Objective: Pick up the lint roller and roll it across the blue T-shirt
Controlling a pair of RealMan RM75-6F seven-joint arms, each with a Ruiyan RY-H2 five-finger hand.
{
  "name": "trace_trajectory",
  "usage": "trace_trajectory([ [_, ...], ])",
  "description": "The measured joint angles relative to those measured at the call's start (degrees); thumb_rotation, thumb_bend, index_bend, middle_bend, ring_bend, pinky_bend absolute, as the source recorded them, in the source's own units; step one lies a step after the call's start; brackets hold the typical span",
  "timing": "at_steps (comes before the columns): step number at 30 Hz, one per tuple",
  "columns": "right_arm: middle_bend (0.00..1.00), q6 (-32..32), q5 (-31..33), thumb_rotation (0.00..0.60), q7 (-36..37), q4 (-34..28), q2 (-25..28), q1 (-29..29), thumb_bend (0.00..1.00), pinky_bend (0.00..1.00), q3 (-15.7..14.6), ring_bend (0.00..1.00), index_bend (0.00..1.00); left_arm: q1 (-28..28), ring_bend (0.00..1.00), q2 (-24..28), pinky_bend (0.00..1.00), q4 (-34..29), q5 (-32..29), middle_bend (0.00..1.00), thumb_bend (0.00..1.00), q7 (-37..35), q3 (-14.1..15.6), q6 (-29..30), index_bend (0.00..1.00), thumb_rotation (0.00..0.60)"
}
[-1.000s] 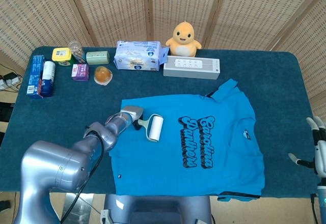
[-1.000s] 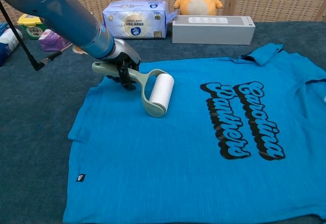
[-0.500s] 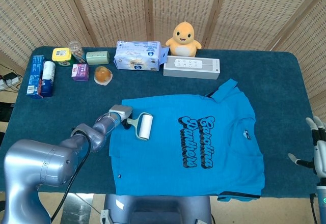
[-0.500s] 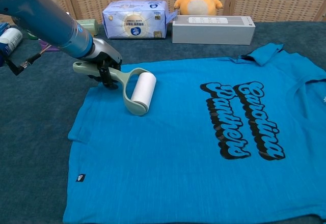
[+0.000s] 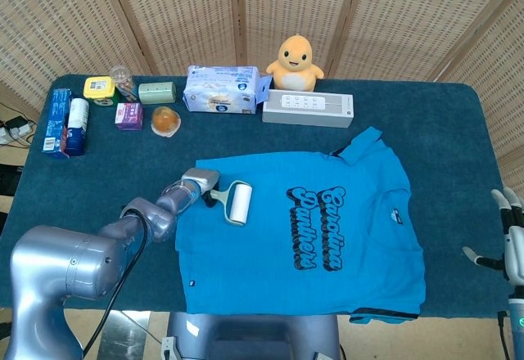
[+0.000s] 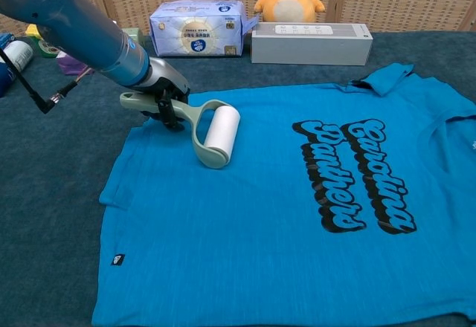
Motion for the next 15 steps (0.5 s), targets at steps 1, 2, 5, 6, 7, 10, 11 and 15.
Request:
trace_trajectory([
  [1,0.0,0.0,0.0,0.6,0.1,0.0,0.0,0.0,0.03,0.0,0.0,0.0,0.04,-0.2,0.86,-0.3,1.0,0.2,-0.3,1.0,0.68,0.1,-0.1,-0.1,1.0,0.6],
  [2,0.0,0.0,-0.1,0.6,0.2,0.0,0.1,0.0,0.03,0.0,0.0,0.0,0.04,-0.4,0.86,-0.6,1.0,0.4,-0.8,1.0,0.68,0.3,-0.1,-0.2,1.0,0.6],
  [5,0.0,-0.1,-0.1,0.6,0.4,0.0,0.1,0.0,0.03,0.0,0.0,0.0,0.04,-1.0,0.86,-1.2,1.0,0.7,-1.8,1.0,0.68,0.7,-0.3,-0.5,1.0,0.6],
  [6,0.0,-0.2,-0.1,0.6,0.4,0.0,0.1,0.0,0.03,0.0,0.0,0.0,0.04,-1.2,0.86,-1.4,1.0,0.9,-2.1,1.0,0.68,0.8,-0.4,-0.5,1.0,0.6],
  [7,0.0,-0.2,-0.1,0.6,0.4,0.0,0.2,0.0,0.03,0.0,0.0,0.0,0.04,-1.3,0.86,-1.6,1.0,1.0,-2.3,1.0,0.68,0.9,-0.4,-0.6,1.0,0.6],
  [10,0.0,0.0,-0.2,0.6,0.5,-0.1,0.2,0.0,0.03,0.0,0.0,0.0,0.04,-2.1,0.86,-2.4,1.0,1.5,-3.1,1.0,0.68,1.1,-0.7,-0.7,1.0,0.6],
  [11,0.0,0.1,-0.2,0.6,0.5,-0.2,0.3,-0.1,0.03,0.0,0.0,0.0,0.04,-2.5,0.86,-2.7,1.0,1.8,-3.5,1.0,0.68,1.2,-0.7,-0.8,1.0,0.6],
  [15,0.0,0.2,-0.2,0.6,0.7,-0.2,0.4,-0.2,0.03,0.0,0.0,0.0,0.04,-3.8,0.86,-4.0,1.0,2.7,-4.8,1.0,0.68,1.4,-0.9,-1.1,1.0,0.6],
])
